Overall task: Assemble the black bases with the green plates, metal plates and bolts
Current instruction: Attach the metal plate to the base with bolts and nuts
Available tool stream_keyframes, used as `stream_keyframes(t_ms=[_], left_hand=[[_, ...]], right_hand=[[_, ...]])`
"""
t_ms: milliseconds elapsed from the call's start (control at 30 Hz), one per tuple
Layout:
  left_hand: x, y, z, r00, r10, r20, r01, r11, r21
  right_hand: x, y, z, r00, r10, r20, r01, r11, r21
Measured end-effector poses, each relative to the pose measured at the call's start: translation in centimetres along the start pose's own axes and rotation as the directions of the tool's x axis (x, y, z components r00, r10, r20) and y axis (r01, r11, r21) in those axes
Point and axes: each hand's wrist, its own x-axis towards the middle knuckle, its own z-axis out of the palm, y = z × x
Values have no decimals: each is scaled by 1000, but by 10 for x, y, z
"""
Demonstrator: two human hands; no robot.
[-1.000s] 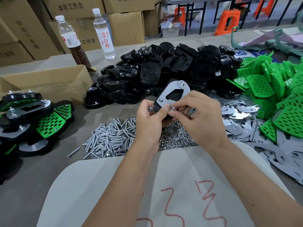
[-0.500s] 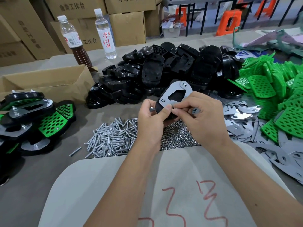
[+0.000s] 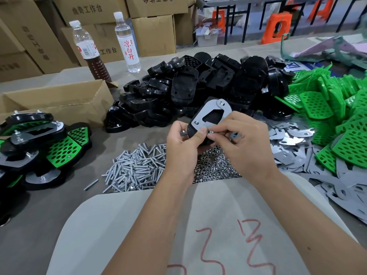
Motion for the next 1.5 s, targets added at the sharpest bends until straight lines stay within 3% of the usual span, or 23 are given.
stream_keyframes(t_ms=[167, 633, 800, 933, 1067, 1200, 1300, 1367, 1500], left_hand=[[0, 1, 1, 1000, -7, -13, 7, 1000, 1], [-1, 2, 1, 999, -8, -41, 8, 1000, 4], [-1, 3, -1, 997, -25, -67, 24, 999, -22], [0, 4, -1, 996, -45, -83, 40, 997, -62], [-3, 6, 1, 995, -49, -83, 47, 999, -27], [-3, 8, 1, 992, -85, -92, 75, 992, -100], [-3, 9, 0, 994, -84, -75, 76, 991, -107], [-3, 9, 1, 994, -90, -67, 80, 987, -139], [0, 6, 0, 994, -61, -93, 44, 984, -172]], right_hand=[[0, 2, 0, 999, -1, 35, 0, 1000, 14], [-1, 3, -2, 996, -7, -88, -1, 997, -82], [-2, -1, -3, 999, -29, 45, 30, 999, -14], [-1, 6, -5, 998, 1, -61, -3, 1000, -29], [-3, -1, -2, 998, 7, 60, -9, 1000, 27], [-3, 7, -5, 998, 49, -49, -46, 997, 55], [-5, -4, -4, 989, 110, 102, -127, 976, 176], [-5, -2, -5, 985, 119, 127, -146, 963, 228], [-3, 8, -5, 993, 118, -9, -114, 979, 169]])
